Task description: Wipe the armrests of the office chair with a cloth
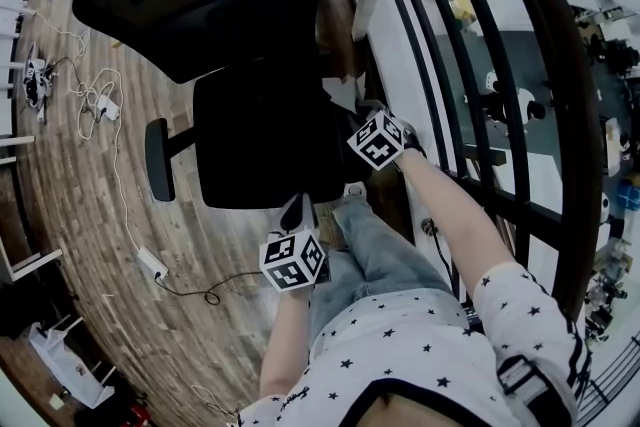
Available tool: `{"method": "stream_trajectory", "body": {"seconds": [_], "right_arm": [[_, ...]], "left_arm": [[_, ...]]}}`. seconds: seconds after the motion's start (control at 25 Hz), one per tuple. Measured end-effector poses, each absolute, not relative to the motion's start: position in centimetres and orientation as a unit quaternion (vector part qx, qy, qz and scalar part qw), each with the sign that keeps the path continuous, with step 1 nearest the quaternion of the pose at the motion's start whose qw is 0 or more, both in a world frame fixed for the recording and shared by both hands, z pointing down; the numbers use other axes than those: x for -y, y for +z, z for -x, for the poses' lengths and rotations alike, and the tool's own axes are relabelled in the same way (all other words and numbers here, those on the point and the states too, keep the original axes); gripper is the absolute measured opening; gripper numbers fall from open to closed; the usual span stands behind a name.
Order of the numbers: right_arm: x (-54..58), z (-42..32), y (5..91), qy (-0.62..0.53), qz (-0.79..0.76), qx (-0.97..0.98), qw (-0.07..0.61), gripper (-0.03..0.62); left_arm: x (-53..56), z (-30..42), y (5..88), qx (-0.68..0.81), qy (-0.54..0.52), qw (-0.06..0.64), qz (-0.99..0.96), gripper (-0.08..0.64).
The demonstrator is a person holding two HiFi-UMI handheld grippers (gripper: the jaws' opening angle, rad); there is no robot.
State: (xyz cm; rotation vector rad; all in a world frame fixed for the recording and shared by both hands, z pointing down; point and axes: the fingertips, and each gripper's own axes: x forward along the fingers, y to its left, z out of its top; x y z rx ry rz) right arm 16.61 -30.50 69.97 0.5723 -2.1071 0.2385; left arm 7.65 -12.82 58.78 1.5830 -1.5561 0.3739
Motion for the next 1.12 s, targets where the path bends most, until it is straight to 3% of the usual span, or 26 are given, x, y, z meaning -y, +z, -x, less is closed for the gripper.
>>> {"method": "stream_trajectory", "body": {"seconds": [1.12], "right_arm": [[23.0,-18.0,69.7,0.097,-0.238,0.846,0.467,0.030]], "left_arm": [[7.0,-8.0,58.3,0.612,0.143,0.426,-0.651,0.006]]}}
